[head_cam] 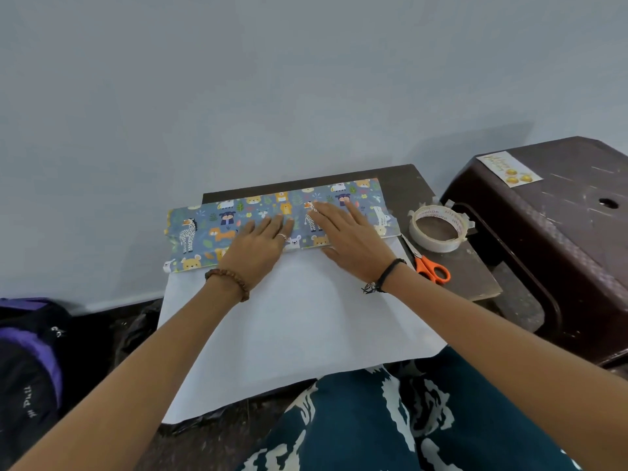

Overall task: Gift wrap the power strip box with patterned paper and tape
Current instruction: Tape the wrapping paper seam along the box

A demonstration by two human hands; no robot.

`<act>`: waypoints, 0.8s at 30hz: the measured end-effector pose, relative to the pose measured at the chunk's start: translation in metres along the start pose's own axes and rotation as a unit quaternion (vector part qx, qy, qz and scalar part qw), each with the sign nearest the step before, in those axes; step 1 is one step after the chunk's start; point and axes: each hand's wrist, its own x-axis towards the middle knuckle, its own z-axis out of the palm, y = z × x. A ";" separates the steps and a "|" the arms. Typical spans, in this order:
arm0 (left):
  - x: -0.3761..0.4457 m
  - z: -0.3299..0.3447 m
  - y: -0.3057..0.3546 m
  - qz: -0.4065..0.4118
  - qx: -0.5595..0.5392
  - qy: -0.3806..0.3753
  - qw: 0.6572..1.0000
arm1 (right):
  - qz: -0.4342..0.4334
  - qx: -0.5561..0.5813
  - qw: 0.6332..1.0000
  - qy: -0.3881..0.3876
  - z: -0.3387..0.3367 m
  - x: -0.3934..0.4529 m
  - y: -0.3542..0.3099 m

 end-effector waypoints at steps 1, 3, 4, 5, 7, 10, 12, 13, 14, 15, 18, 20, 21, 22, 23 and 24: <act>-0.004 -0.002 0.001 0.017 0.005 0.037 0.999 | 0.001 0.000 1.000 0.007 -0.001 0.001 -0.001; -0.010 -0.005 0.003 0.034 -0.013 0.065 0.997 | 0.004 0.006 1.000 0.011 -0.002 0.003 -0.003; -0.012 -0.007 0.005 0.043 -0.020 0.075 0.996 | 0.003 0.007 1.000 0.011 -0.002 0.004 -0.003; -0.013 -0.010 0.007 0.051 -0.027 0.082 0.995 | -0.002 0.007 1.000 0.013 -0.002 0.005 -0.004; -0.015 -0.015 0.010 0.062 -0.039 0.107 0.992 | -0.014 0.006 1.000 0.023 -0.003 0.006 -0.007; -0.017 -0.015 0.016 0.071 -0.061 0.150 0.984 | -0.029 0.007 0.998 0.046 -0.004 0.008 -0.010; -0.018 -0.011 0.018 0.070 -0.065 0.153 0.984 | -0.037 0.005 0.999 0.034 -0.005 0.010 -0.009; -0.019 -0.008 0.018 0.074 -0.064 0.147 0.984 | -0.040 0.006 0.999 0.018 -0.005 0.011 -0.009; -0.021 -0.005 0.017 0.078 -0.062 0.147 0.984 | -0.043 0.006 0.999 0.001 -0.003 0.012 -0.008; -0.022 -0.003 0.016 0.079 -0.060 0.144 0.985 | -0.045 0.002 0.999 -0.011 -0.001 0.012 -0.007; -0.025 0.002 0.014 0.073 -0.066 0.147 0.984 | -0.059 -0.006 0.998 -0.034 0.007 0.009 -0.004; -0.026 0.004 0.013 0.066 -0.073 0.154 0.983 | -0.064 0.023 0.997 -0.042 0.006 0.006 0.000; -0.027 0.005 0.013 0.066 -0.085 0.152 0.982 | -0.068 0.042 0.996 -0.048 0.004 0.005 0.002; -0.028 0.007 0.012 0.066 -0.110 0.146 0.981 | -0.072 0.064 0.994 -0.053 0.002 0.005 0.003; -0.030 0.006 0.013 0.054 -0.144 0.130 0.980 | -0.071 0.090 0.992 -0.056 0.000 0.005 0.004; -0.031 0.004 0.013 0.036 -0.186 0.110 0.976 | -0.066 0.117 0.989 -0.054 -0.001 0.006 0.005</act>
